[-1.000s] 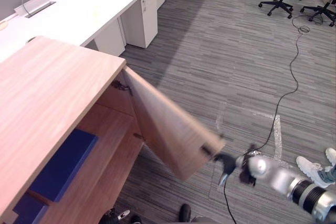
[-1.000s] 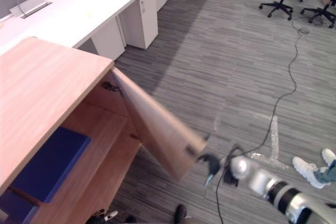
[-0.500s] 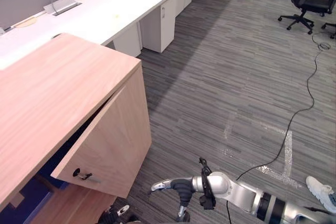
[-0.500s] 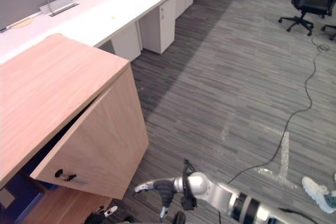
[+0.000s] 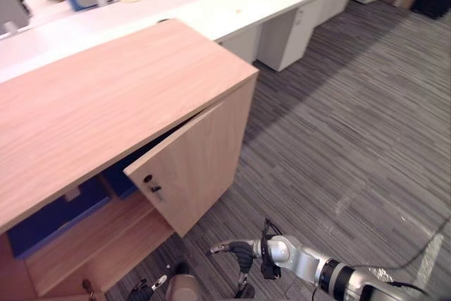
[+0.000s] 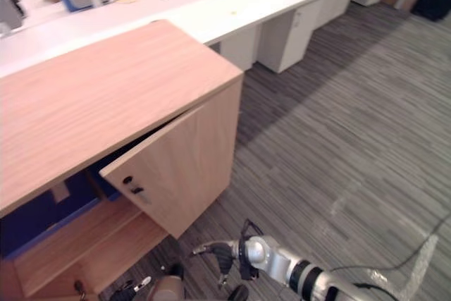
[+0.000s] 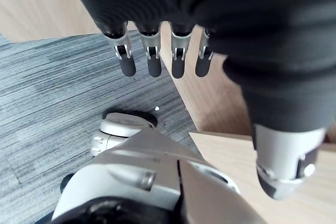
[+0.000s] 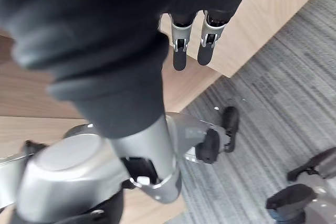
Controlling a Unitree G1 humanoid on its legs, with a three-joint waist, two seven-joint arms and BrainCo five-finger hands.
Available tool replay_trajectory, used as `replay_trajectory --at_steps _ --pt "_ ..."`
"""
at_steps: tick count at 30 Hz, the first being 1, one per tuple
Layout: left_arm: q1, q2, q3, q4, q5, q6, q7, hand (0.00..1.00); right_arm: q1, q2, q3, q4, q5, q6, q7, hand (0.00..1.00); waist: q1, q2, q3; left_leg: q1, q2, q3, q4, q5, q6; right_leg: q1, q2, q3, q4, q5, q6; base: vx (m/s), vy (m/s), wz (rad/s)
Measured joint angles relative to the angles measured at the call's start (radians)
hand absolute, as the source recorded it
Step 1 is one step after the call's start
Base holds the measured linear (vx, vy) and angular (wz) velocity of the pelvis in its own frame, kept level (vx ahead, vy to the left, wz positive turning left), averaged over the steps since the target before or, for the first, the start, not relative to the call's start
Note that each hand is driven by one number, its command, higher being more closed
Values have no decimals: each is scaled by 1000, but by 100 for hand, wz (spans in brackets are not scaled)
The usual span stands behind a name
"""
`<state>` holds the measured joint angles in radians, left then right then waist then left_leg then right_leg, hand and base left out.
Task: Walk over to the cabinet, pick up the folder, carry it to the office cabinet, place the folder inside the office cabinet, then close the office cabinet door
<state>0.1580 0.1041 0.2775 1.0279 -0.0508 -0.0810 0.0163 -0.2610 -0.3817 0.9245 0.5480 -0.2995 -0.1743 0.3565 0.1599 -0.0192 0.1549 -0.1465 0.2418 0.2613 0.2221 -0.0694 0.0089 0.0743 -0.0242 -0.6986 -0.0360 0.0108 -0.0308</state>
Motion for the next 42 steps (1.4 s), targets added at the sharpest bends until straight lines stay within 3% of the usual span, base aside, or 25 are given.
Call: replay_trajectory --at_steps 1,3,6,7,8,10,12,15,20,22,23,24,28,30,31,33,34,38,42 --pt "-4 -4 0 -3 -5 0 1 0 13 11 -39 31 -1 0 -11 0 -7 -9 3 -14 7 44 26 -10 16 0 -16 -32 -2 0 0 -3 -23 141" --pt "-9 -22 -3 -18 -36 -1 8 0 70 63 -230 183 -80 33 -84 0 -10 7 8 -62 59 205 216 -36 25 2 -61 -147 17 -3 1 66 80 143" --pt "-1 -30 -20 -19 -50 -1 18 0 113 100 -397 306 -110 65 -147 0 -22 30 -4 -19 56 282 235 -56 22 17 -100 -252 58 -14 24 115 217 132" --pt "-4 -35 -23 -22 -62 -1 21 0 130 125 -505 368 -114 80 -182 0 -38 46 -3 1 31 290 161 -67 -28 31 -121 -313 102 -25 52 144 320 165" --pt "-15 -31 -25 -30 -69 -2 22 0 148 172 -634 427 -113 102 -219 0 -43 28 15 23 -24 247 100 -43 -30 56 -149 -366 123 -31 60 118 262 158" --pt "-9 -24 -37 -32 -72 1 22 0 182 207 -758 481 -107 113 -246 0 -51 17 10 67 -113 185 -16 5 -12 88 -190 -409 126 -30 59 95 215 127" --pt "-6 -21 -68 -32 -72 1 22 0 189 230 -867 557 -69 131 -269 0 -57 25 8 118 -184 134 -136 59 6 119 -233 -450 152 -24 67 124 251 98" --pt "-9 -22 -85 -31 -72 0 22 0 203 258 -992 611 -9 163 -302 0 -63 36 10 147 -228 75 -231 111 18 122 -296 -480 247 -24 68 108 200 64" --pt "-9 -16 -100 -24 -72 0 21 0 232 273 -1118 627 47 193 -339 0 -63 33 16 186 -278 11 -254 123 34 167 -395 -505 391 -37 84 79 113 44" --pt "-11 -10 -118 -24 -68 -1 21 0 230 282 -1139 622 63 192 -343 0 -66 32 16 190 -288 -5 -257 125 38 160 -423 -461 440 -37 83 36 71 28" --pt "-12 -5 -129 -21 -67 -1 20 0 231 290 -1139 622 84 191 -344 0 -67 32 17 198 -292 -23 -270 129 44 133 -433 -339 481 -44 75 -4 56 35" --pt "-16 5 -143 -13 -62 0 20 0 235 303 -1143 620 94 190 -343 0 -74 30 17 201 -293 -49 -277 134 53 104 -416 -180 481 -92 56 -40 28 42" --pt "-20 12 -146 4 -36 -2 23 0 253 320 -1169 572 143 181 -345 0 -118 25 19 173 -296 -180 -271 153 42 27 -286 263 415 -196 75 -95 -123 87" --pt "-21 14 -144 4 -33 -5 25 0 256 323 -1170 567 160 179 -345 0 -117 18 21 154 -296 -220 -268 162 30 6 -262 350 389 -198 79 -99 -160 91" --pt "-17 30 -139 4 -33 -8 26 0 258 333 -1172 571 164 176 -342 0 -116 -19 20 131 -306 -260 -278 184 1 0 -240 455 349 -224 120 -96 -203 85" --pt "-10 38 -134 4 -33 -8 27 0 255 342 -1172 581 164 176 -341 0 -111 -42 12 128 -308 -269 -310 220 -18 12 -238 473 299 -270 162 -50 -214 48" --pt "-10 37 -119 27 -32 -6 33 0 256 346 -1172 586 167 174 -339 0 -118 -35 18 122 -290 -284 -312 244 -33 22 -214 448 282 -270 164 -24 -243 15" --pt "4 39 -95 44 -34 -4 37 0 276 348 -1167 586 201 173 -338 0 -120 -52 0 117 -217 -328 -313 255 -68 67 -120 410 206 -247 128 -6 -234 19" --pt "4 46 -96 43 -60 -6 42 0 281 346 -1159 587 201 171 -338 0 -121 -65 -4 115 -187 -361 -313 259 -94 103 -76 398 161 -225 134 27 -98 19"
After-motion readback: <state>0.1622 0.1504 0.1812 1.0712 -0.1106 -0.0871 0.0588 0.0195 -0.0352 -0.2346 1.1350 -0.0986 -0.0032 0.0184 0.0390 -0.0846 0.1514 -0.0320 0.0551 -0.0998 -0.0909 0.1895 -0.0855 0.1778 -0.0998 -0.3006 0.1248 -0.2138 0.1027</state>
